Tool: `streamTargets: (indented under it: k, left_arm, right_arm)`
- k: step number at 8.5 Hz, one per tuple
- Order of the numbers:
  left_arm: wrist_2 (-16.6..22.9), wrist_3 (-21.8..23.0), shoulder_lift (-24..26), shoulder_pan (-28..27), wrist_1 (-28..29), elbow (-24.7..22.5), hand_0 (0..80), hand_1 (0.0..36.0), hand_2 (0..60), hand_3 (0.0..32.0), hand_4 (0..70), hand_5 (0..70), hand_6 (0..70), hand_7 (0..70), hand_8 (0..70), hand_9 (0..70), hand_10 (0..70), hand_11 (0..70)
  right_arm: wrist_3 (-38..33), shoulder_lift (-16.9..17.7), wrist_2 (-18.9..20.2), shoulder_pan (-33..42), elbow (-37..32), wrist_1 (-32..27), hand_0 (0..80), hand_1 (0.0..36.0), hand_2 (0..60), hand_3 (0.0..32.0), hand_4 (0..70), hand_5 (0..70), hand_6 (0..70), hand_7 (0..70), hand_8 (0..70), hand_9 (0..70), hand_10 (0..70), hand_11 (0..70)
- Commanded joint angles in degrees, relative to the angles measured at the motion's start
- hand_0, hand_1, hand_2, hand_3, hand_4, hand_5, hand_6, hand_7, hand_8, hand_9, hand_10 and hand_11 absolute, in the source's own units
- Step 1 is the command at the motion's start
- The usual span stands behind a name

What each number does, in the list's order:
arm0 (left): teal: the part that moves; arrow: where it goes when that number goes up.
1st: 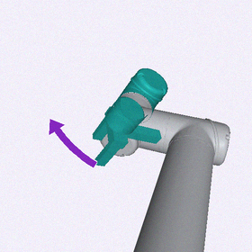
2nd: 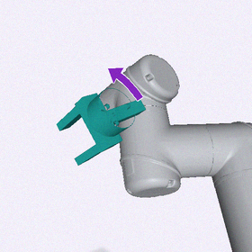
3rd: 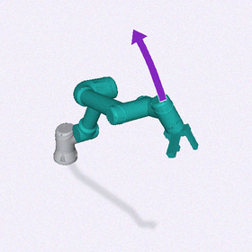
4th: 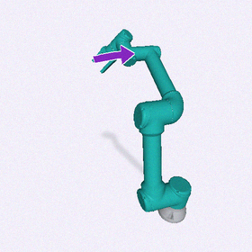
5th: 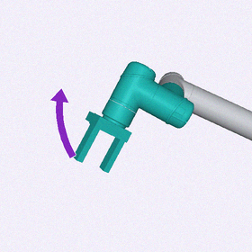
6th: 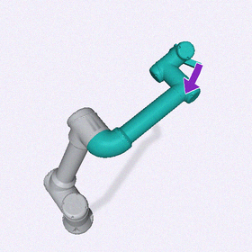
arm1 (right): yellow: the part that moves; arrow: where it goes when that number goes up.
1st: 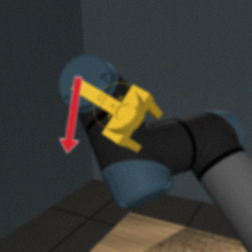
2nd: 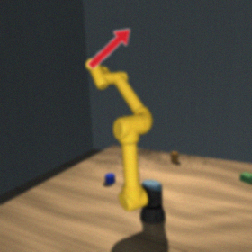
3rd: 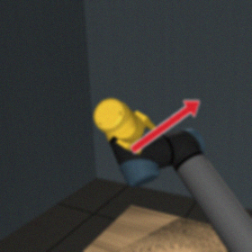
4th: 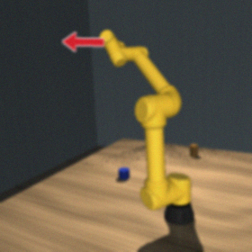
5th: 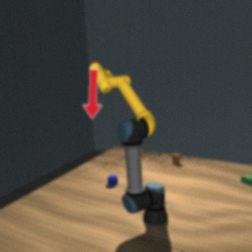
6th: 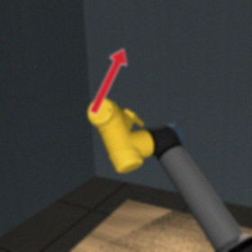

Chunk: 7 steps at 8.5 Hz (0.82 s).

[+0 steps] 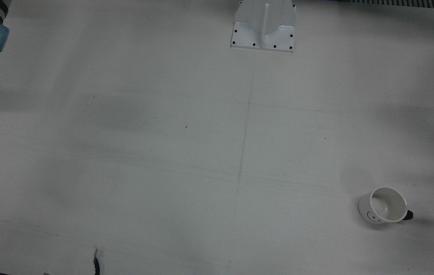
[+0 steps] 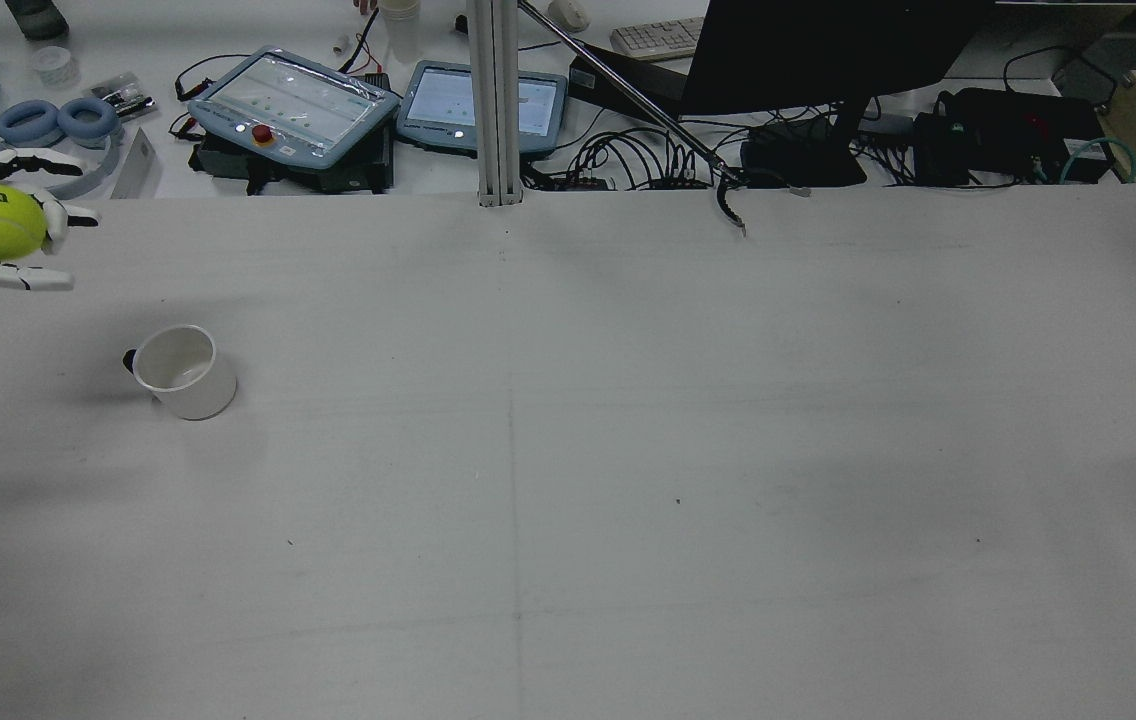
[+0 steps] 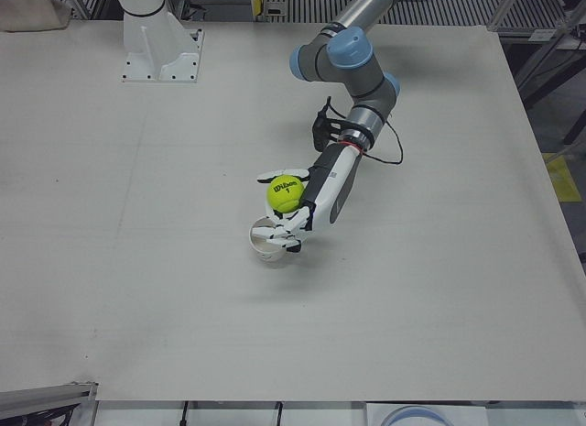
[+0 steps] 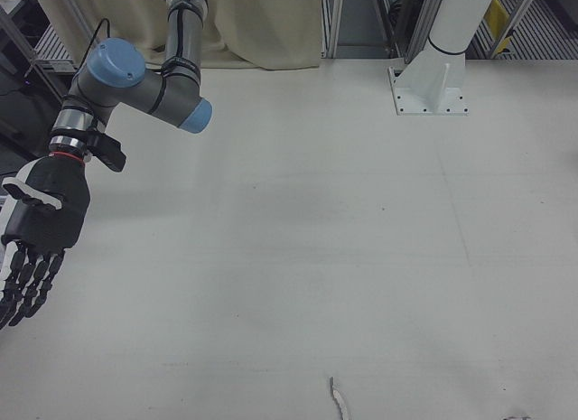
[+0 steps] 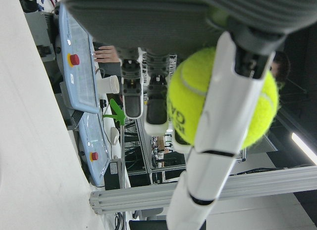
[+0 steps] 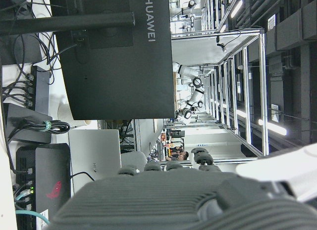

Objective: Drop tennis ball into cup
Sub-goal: 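Move the left hand holding the tennis ball over the white cup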

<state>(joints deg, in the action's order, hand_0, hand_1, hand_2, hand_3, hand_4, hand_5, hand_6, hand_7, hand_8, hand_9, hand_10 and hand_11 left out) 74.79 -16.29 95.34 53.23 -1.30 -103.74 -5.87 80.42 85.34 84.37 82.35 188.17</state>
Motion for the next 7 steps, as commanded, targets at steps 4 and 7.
streamTargets:
  k: [4,7]
  left_arm:
    - [-1.23,-3.75,3.8,-3.73,4.91,8.02,80.0,25.1,10.9,0.0,24.9,28.0,70.0,70.0,55.0,57.2,18.5,28.8]
    - [-4.39,-3.75,4.32,-8.48,4.82,9.16,77.5,24.0,12.5,0.0,25.4,29.2,70.0,70.0,54.7,56.8,18.4,28.7]
  right_arm:
    - [-0.02,0.0,0.0,0.0,0.0,0.0,0.0,0.0,0.0,0.0,0.0,0.0,0.0,0.0,0.0,0.0,0.0,0.0]
    - [-0.02,0.0,0.0,0.0,0.0,0.0,0.0,0.0,0.0,0.0,0.0,0.0,0.0,0.0,0.0,0.0,0.0,0.0]
